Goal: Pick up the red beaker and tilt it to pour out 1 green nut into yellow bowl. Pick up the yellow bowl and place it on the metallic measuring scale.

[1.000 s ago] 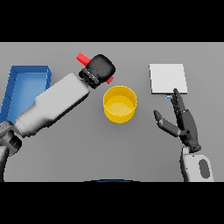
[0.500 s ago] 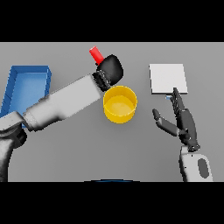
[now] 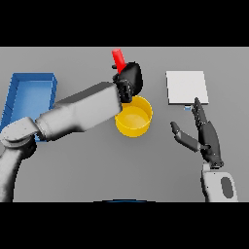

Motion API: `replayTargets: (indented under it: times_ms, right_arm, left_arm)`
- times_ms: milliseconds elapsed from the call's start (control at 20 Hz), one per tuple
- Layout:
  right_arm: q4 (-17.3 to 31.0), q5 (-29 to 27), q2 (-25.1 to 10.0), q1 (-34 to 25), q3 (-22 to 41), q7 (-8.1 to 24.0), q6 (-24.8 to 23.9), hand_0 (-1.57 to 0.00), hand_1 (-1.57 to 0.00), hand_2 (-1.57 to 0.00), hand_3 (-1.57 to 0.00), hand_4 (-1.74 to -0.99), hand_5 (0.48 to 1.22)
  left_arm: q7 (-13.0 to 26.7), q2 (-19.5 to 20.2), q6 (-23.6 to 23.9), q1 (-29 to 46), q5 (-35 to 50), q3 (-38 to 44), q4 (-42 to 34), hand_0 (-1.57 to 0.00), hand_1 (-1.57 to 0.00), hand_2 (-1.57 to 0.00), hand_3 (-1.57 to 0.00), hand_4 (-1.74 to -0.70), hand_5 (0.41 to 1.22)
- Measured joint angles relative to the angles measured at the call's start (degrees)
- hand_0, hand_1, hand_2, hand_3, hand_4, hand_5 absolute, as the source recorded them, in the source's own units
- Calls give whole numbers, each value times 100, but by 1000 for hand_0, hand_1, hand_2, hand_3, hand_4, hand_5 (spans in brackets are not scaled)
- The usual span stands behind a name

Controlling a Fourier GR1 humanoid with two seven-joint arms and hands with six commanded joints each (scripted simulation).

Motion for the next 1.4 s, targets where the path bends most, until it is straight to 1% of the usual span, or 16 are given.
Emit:
replayTargets:
  times_ms: [150,200,300,400,450,550,650,700,800,900,950,1000,1100,1250,1350,1400]
  right_arm:
    - [14,7,-33,19,-23,-121,1,1,1,1,1,-1245,585]
    - [30,14,-10,-30,-5,-47,-2,1,1,1,1,-1238,584]
    - [18,-2,-11,8,10,-38,32,1,1,1,1,-1233,585]
    - [-3,-24,-4,-46,6,-89,35,1,1,1,1,-1222,590]
    - [18,-33,-3,5,-7,-83,36,1,1,1,1,-1219,595]
    - [-5,25,-1,-12,40,-165,33,1,1,1,1,-1222,609]
    - [-10,-102,-1,-83,5,-101,104,1,1,1,1,-1231,620]
    - [-4,-103,22,10,38,-229,140,1,1,1,1,-1241,626]
    - [-66,-139,-6,-33,21,-193,152,1,1,1,1,-1256,635]
    - [-58,-106,0,-41,52,-173,148,1,1,1,1,-1274,642]
    - [-58,-148,-30,-56,36,-137,190,1,1,1,1,-1281,644]
    - [-63,-160,-82,-107,13,-123,203,1,1,1,1,-1292,645]
    - [-8,-116,-91,-72,45,-198,213,1,1,1,1,-1306,651]
    - [43,-27,-109,-221,94,-242,197,1,1,1,1,-1307,651]
    - [86,49,-174,-234,102,-413,193,1,1,1,1,-1301,652]
    - [140,43,-133,-236,121,-356,202,1,1,1,1,-1298,651]
  left_arm:
    - [32,-88,-3,-108,7,-171,99,-1571,-1571,-1571,-1570,-1741,1221]
    - [65,-117,48,-147,-1,-221,167,-1571,-1571,-1571,-1570,-1741,1221]
    - [0,-27,98,-279,38,-280,150,-1571,-1571,-1571,-1570,-1740,1221]
    - [20,-37,154,-509,84,-254,317,-1571,-1571,-1571,-1571,-1738,1159]
    - [-85,102,292,-696,158,-155,342,-1571,-1571,-1571,-1571,-1738,1171]
    - [-18,205,509,-949,189,-30,473,-1571,-1269,-1251,-1571,-1644,1189]
    - [65,392,685,-1278,168,177,555,-1571,-1378,-1366,-1212,-1679,1201]
    - [7,508,795,-1369,190,256,646,-1571,-1416,-1407,-1284,-1631,1205]
    - [-41,656,876,-1771,305,549,936,-1571,-1472,-1466,-1387,-1572,1211]
    - [106,863,892,-2121,665,1035,1434,-1571,-1508,-1504,-1453,-1537,1214]
    - [128,845,901,-2141,810,1143,1595,-1571,-1520,-1517,-1477,-1578,1216]
    - [144,1053,921,-2173,1143,1443,1846,-1571,-1530,-1528,-1445,-1611,1217]
    - [470,1440,998,-2126,1985,2214,2446,-1571,-1545,-1544,-1453,-1658,1218]
    - [645,1770,1401,-1832,2982,2946,2969,-1571,-1558,-1557,-1393,-1698,1220]
    - [698,1996,1789,-1615,3401,3195,3099,-1571,-1563,-1562,-1403,-1714,1220]
    - [746,2093,1919,-1533,3636,3347,3146,-1571,-1564,-1564,-1437,-1719,1220]
